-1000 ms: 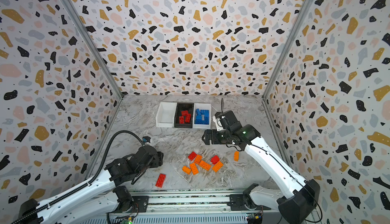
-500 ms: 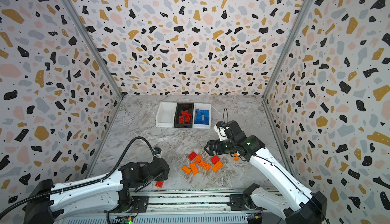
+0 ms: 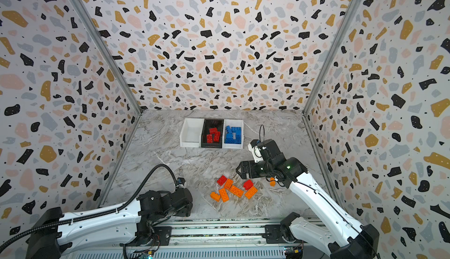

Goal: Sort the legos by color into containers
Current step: 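Lower the left gripper onto the last red brick near the robot and grasp it, then carry the red brick with the left gripper and drop it into the black bin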

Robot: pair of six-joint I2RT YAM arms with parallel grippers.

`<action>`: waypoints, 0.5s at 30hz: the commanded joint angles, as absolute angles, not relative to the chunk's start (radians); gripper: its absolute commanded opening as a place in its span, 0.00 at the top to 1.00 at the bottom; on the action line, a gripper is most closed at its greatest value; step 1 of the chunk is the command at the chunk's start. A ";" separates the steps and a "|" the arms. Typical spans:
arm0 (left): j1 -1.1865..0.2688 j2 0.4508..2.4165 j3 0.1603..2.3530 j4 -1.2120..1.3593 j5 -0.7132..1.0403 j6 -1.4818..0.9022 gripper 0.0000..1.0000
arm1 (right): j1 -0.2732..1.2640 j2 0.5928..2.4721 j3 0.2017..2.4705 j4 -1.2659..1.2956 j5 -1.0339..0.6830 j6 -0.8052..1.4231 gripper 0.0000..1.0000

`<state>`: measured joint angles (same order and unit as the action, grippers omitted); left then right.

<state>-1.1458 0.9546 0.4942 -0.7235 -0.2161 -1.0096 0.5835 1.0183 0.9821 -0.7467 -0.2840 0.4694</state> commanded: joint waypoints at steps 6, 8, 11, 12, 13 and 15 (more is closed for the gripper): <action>-1.167 1.024 0.450 -0.620 -0.174 -1.023 0.28 | 0.578 0.998 1.012 -0.790 -0.267 0.436 0.01; -1.167 1.055 0.447 -0.606 -0.172 -1.022 0.30 | 0.575 0.987 1.007 -0.799 -0.262 0.433 0.01; -1.168 1.098 0.440 -0.590 -0.172 -1.025 0.37 | 0.566 0.969 0.997 -0.811 -0.259 0.423 0.01; -1.168 1.113 0.440 -0.586 -0.175 -1.028 0.40 | 0.560 0.963 0.995 -0.813 -0.258 0.420 0.01; -1.167 1.124 0.442 -0.585 -0.174 -1.032 0.42 | 0.555 0.960 0.991 -0.817 -0.257 0.416 0.01; -1.167 1.151 0.449 -0.589 -0.174 -1.038 0.53 | 0.545 0.954 0.987 -0.820 -0.259 0.413 0.01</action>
<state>-1.1625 1.1088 0.4591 -0.5976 -0.2020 -1.0172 0.5571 0.9791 0.9829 -0.7868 -0.2710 0.4355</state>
